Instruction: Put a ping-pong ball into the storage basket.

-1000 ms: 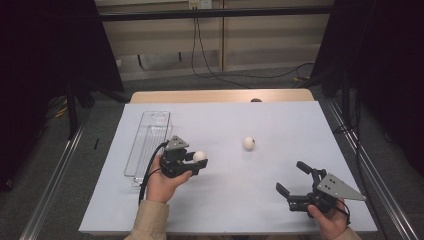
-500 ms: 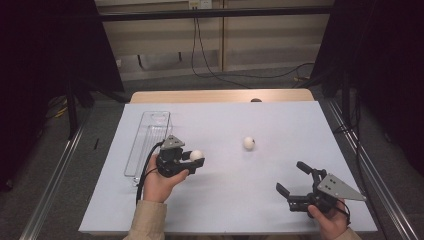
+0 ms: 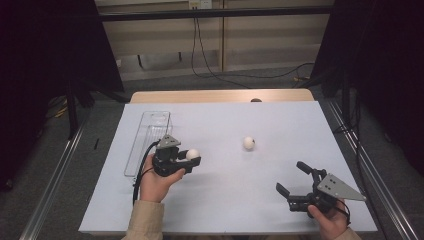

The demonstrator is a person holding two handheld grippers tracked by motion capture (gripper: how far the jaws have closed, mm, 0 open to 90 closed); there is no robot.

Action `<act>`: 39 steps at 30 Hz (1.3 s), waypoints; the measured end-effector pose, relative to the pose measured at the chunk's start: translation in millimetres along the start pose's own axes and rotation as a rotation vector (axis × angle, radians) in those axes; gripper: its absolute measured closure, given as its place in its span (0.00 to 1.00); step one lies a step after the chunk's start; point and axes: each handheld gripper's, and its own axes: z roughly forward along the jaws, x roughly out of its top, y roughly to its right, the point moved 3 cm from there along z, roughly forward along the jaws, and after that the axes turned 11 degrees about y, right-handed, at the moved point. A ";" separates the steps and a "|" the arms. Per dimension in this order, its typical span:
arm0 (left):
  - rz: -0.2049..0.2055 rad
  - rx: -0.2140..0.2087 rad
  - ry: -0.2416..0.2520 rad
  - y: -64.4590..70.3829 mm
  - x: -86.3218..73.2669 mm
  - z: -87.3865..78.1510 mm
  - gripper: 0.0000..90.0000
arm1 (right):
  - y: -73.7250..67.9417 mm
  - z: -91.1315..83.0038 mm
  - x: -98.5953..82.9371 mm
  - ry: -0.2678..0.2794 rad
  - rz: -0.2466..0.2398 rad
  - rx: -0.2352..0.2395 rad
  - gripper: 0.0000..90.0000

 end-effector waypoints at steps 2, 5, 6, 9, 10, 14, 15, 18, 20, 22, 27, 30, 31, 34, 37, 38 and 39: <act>0.001 0.002 -0.001 -0.8 -0.1 -0.3 0.57 | 0.0 0.0 0.0 0.000 0.000 0.000 0.02; -0.001 0.005 0.000 -1.3 -0.1 -0.5 0.57 | 0.1 0.0 -0.1 0.000 0.000 0.000 0.01; -0.002 0.005 -0.001 -1.4 -0.2 -0.7 0.57 | -0.1 0.0 0.0 0.000 0.000 0.001 0.01; -0.001 0.009 -0.001 -2.4 -0.1 -1.5 0.57 | -0.4 0.0 0.0 0.000 0.001 0.002 0.02; -0.001 0.010 -0.001 -2.8 0.0 -1.8 0.57 | -0.4 0.0 -0.1 0.000 0.000 0.002 0.02; -0.006 0.012 0.005 -3.4 0.4 -3.7 0.57 | -0.3 0.1 -0.1 0.000 0.000 0.001 0.02; -0.003 0.014 0.005 -4.0 0.6 -4.4 0.57 | -0.3 0.0 -0.1 0.000 0.001 0.001 0.02; -0.008 0.015 0.009 -4.6 1.2 -6.5 0.57 | -0.5 -0.1 0.2 0.002 0.000 0.001 0.02; -0.011 0.020 0.010 -5.7 1.3 -7.7 0.57 | -0.3 -0.3 0.6 0.004 0.006 -0.003 0.02; -0.011 0.019 0.010 -6.5 1.1 -8.4 0.57 | 0.2 -0.2 0.3 0.003 0.004 -0.006 0.02; -0.011 0.027 0.009 -8.7 0.8 -9.2 0.57 | -0.5 0.1 -0.2 -0.003 0.000 0.000 0.02; -0.018 0.028 0.013 -8.8 0.7 -10.0 0.57 | -0.4 0.0 -0.1 -0.001 0.001 -0.001 0.02; -0.021 0.029 0.016 -8.8 0.7 -10.1 0.57 | -0.4 -0.1 0.0 -0.001 0.001 0.000 0.02; -0.017 0.031 0.012 -9.8 0.4 -10.7 0.57 | -0.5 0.2 -0.2 -0.003 0.002 -0.001 0.02; -0.020 0.033 0.014 -10.9 0.4 -11.2 0.57 | -0.6 0.5 -0.6 -0.004 0.002 -0.003 0.02; -0.020 0.036 0.014 -11.1 0.3 -11.8 0.57 | -0.6 0.5 -0.7 -0.005 0.002 -0.004 0.02; -0.018 0.039 0.015 -11.4 0.3 -12.2 0.57 | -0.6 0.4 -0.6 -0.004 0.003 -0.004 0.02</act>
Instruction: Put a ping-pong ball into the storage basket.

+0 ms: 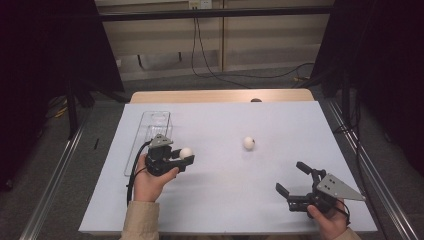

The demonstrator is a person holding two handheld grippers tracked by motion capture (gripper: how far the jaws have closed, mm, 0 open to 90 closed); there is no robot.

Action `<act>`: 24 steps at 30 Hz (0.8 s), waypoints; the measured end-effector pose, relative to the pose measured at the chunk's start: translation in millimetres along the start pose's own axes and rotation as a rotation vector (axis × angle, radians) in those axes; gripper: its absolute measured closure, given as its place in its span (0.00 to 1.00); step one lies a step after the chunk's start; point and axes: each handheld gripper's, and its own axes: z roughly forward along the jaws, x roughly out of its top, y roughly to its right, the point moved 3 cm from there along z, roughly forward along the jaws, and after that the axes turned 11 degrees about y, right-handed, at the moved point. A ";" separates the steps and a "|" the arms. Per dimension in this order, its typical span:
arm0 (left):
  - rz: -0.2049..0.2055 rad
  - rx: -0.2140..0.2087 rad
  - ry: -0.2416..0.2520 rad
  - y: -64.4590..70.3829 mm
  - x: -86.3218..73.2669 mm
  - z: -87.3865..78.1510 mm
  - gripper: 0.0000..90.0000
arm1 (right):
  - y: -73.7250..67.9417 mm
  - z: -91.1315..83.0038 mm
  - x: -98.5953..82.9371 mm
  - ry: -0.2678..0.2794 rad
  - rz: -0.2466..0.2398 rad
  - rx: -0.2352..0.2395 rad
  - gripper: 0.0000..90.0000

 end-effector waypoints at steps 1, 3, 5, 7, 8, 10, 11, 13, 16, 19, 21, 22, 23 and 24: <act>0.002 0.000 -0.002 -0.2 -0.1 -0.4 0.57 | 0.0 -0.1 0.1 0.000 0.000 0.001 0.02; -0.004 0.006 0.001 -0.8 -0.3 -0.9 0.57 | -0.1 -0.4 0.4 0.002 0.002 0.002 0.02; -0.003 0.010 -0.001 -2.7 -0.2 -1.5 0.57 | 0.4 -0.1 0.1 0.002 0.002 -0.001 0.02; 0.002 0.011 -0.001 -4.1 0.1 -2.3 0.57 | 0.5 0.0 -0.2 0.001 0.002 0.000 0.01; -0.004 0.015 0.001 -4.6 0.2 -2.7 0.57 | 0.6 0.0 -0.1 0.001 0.002 0.001 0.02; -0.003 0.018 0.004 -5.6 0.5 -3.8 0.57 | 0.6 -0.4 0.0 0.001 0.004 0.000 0.02; -0.007 0.019 0.004 -5.6 0.5 -4.3 0.57 | 0.6 -0.3 0.0 0.002 0.004 0.000 0.02; -0.003 0.019 0.007 -6.4 0.9 -5.3 0.57 | 0.2 -0.1 0.0 0.001 0.003 0.001 0.02; -0.007 0.022 0.012 -7.3 1.5 -6.7 0.57 | -0.1 0.1 -0.1 0.002 0.002 0.002 0.01; -0.008 0.025 0.011 -8.3 1.6 -7.4 0.57 | 0.0 0.3 -0.4 0.000 0.003 0.001 0.02; -0.006 0.027 0.007 -8.7 1.3 -7.3 0.57 | 0.0 0.0 -0.1 0.001 0.002 0.003 0.02; -0.006 0.029 0.005 -9.2 1.2 -7.6 0.57 | 0.1 0.0 -0.1 0.001 0.002 0.002 0.02; -0.007 0.030 0.006 -9.1 1.1 -7.5 0.57 | 0.2 0.1 -0.1 0.002 0.002 0.003 0.02; -0.008 0.030 0.006 -9.2 1.1 -7.9 0.57 | 0.2 0.2 -0.1 0.002 0.002 0.003 0.02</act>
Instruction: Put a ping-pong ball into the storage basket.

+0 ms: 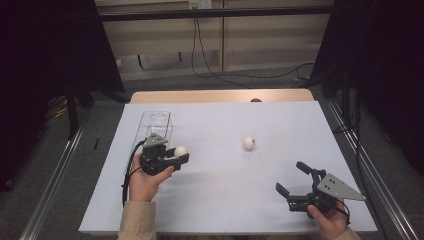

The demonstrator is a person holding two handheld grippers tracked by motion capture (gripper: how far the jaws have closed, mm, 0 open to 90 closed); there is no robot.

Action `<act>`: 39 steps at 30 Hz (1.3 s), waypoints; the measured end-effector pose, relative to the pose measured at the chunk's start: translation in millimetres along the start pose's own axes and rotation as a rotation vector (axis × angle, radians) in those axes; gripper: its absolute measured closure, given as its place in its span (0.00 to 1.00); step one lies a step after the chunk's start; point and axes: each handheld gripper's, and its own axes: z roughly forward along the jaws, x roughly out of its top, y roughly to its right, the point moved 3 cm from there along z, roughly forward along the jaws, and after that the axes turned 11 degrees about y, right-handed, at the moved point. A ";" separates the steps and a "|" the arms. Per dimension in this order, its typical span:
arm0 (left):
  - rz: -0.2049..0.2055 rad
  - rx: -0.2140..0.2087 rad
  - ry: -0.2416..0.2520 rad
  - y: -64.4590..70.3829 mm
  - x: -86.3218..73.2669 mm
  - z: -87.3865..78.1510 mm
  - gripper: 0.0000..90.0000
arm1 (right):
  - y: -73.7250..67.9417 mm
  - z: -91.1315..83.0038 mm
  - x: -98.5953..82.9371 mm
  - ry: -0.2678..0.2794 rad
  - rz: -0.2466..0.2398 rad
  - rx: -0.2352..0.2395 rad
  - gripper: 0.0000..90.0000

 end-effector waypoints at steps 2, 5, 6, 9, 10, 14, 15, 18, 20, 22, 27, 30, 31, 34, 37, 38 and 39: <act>0.001 0.003 0.000 -0.8 0.2 -0.9 0.57 | -0.2 0.2 -0.2 -0.002 0.001 0.000 0.02; 0.000 0.005 0.002 -2.0 0.4 -1.7 0.57 | -0.4 0.4 -0.4 -0.003 0.002 -0.002 0.02; 0.000 0.006 0.002 -2.3 0.5 -1.9 0.57 | -0.3 0.3 -0.5 -0.003 0.002 -0.003 0.02; 0.000 0.010 0.003 -3.3 0.5 -2.8 0.57 | -0.6 0.4 -0.5 -0.003 0.002 -0.002 0.02; 0.000 0.014 0.005 -3.8 0.4 -3.6 0.57 | -0.6 0.4 -0.6 -0.003 -0.001 -0.001 0.02; -0.006 0.021 0.007 -5.3 0.9 -6.0 0.57 | -0.7 0.3 -0.3 -0.001 -0.001 -0.001 0.02; -0.006 0.022 0.010 -5.8 1.0 -6.3 0.57 | -0.7 0.5 -0.3 -0.001 -0.001 -0.001 0.02; -0.007 0.029 0.009 -8.1 1.0 -7.2 0.57 | -0.9 0.6 -0.4 -0.001 -0.002 0.000 0.02; -0.006 0.034 0.006 -9.1 0.7 -7.8 0.57 | -0.6 0.7 -0.5 -0.002 -0.002 0.000 0.02; -0.008 0.036 0.007 -10.1 0.9 -8.9 0.57 | -0.4 0.6 -0.3 0.000 -0.003 0.000 0.02; -0.010 0.043 0.013 -12.0 1.5 -11.8 0.57 | -0.8 0.2 0.0 0.001 -0.001 -0.002 0.02; -0.011 0.050 0.017 -13.3 1.7 -13.2 0.57 | -0.6 0.3 0.0 0.001 -0.001 -0.002 0.02; -0.008 0.050 0.015 -13.7 1.7 -13.5 0.57 | -0.6 0.5 -0.1 0.001 -0.002 -0.003 0.02; -0.006 0.051 0.012 -14.7 1.2 -13.9 0.57 | -0.5 0.7 -0.2 0.000 -0.004 -0.002 0.02; -0.005 0.056 0.013 -15.7 1.1 -14.2 0.57 | -0.3 0.6 -0.2 0.000 -0.002 -0.003 0.02; -0.007 0.059 0.014 -15.9 1.0 -14.3 0.57 | -0.2 0.6 -0.2 0.000 -0.002 -0.003 0.02; -0.006 0.061 0.012 -16.0 0.8 -14.4 0.57 | -0.1 0.6 -0.3 -0.001 -0.003 -0.002 0.02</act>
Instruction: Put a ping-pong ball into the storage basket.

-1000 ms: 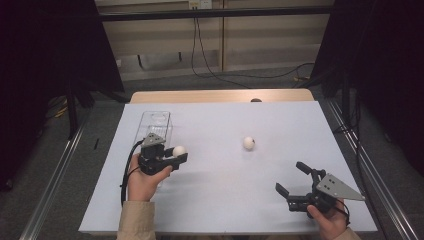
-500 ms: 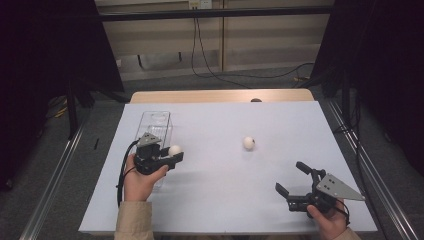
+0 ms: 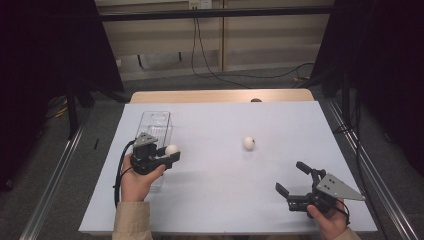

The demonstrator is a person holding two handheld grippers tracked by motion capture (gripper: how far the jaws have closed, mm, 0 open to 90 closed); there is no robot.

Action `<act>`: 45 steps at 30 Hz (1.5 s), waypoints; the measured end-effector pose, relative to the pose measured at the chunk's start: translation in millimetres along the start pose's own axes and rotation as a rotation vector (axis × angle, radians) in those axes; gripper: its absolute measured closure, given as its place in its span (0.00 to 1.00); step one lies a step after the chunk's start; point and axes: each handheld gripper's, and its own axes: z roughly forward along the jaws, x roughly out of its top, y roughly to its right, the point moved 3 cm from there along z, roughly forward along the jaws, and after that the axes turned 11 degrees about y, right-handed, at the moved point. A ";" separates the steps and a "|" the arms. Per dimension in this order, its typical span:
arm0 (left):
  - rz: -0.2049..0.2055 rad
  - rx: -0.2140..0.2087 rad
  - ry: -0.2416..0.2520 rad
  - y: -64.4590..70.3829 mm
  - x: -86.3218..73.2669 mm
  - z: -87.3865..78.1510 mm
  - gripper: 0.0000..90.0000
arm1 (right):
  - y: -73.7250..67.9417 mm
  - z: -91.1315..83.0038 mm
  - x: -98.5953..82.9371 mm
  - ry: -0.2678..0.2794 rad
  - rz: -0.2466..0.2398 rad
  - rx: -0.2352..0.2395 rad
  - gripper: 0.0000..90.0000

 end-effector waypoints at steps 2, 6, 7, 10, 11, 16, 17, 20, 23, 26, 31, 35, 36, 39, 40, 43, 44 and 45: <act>0.001 0.001 -0.002 0.1 -0.2 -0.3 0.57 | -0.3 0.0 0.0 0.000 -0.001 0.000 0.02; 0.003 0.003 -0.002 -0.7 -0.4 -0.2 0.57 | -0.1 -0.4 0.2 0.001 0.000 -0.001 0.02; 0.003 0.004 -0.002 -1.3 -0.3 -0.5 0.57 | 0.0 -0.3 0.3 0.002 0.001 0.000 0.02; 0.005 0.010 0.000 -3.1 -0.4 -1.6 0.57 | -0.2 -0.1 0.2 0.001 0.001 0.000 0.02; 0.006 0.012 0.000 -3.4 -0.3 -2.0 0.57 | -0.4 -0.1 0.2 0.001 0.000 0.000 0.02; 0.001 0.022 0.008 -5.9 0.0 -4.3 0.57 | -0.1 -0.6 0.5 0.002 0.002 0.001 0.02; 0.006 0.022 0.006 -6.6 -0.1 -4.5 0.57 | 0.2 -0.7 0.6 0.003 0.002 0.001 0.02; 0.005 0.024 0.006 -8.1 0.1 -5.8 0.57 | 0.4 -0.5 0.5 0.002 0.000 0.000 0.02; 0.003 0.029 0.011 -9.1 0.5 -7.5 0.57 | -0.1 -0.2 0.4 0.000 0.000 -0.001 0.02; 0.003 0.030 0.012 -9.8 1.0 -8.1 0.57 | 0.0 -0.5 0.3 0.000 0.000 0.001 0.02; 0.006 0.032 0.008 -10.2 0.7 -7.6 0.57 | 0.5 -0.8 0.2 0.001 0.003 -0.002 0.02; 0.008 0.035 0.005 -11.3 0.4 -8.1 0.57 | 0.4 -0.4 0.2 0.001 0.003 -0.001 0.02; 0.005 0.038 0.006 -11.5 0.3 -8.2 0.57 | 0.3 -0.3 0.1 0.000 0.004 -0.001 0.02; 0.005 0.041 0.007 -12.1 0.6 -8.4 0.57 | 0.2 -0.3 -0.1 -0.001 0.004 0.000 0.02; 0.007 0.041 0.007 -12.1 0.7 -8.5 0.57 | 0.4 -0.3 -0.1 -0.001 0.003 0.000 0.02; 0.010 0.040 0.005 -12.5 0.8 -9.2 0.57 | 0.7 -0.3 0.0 0.000 0.003 0.000 0.02; 0.009 0.040 0.006 -12.8 0.8 -9.5 0.57 | 0.7 -0.2 0.0 0.000 0.003 -0.001 0.02; 0.010 0.041 0.005 -13.2 0.7 -9.7 0.57 | 0.6 -0.1 0.0 0.000 0.003 -0.001 0.02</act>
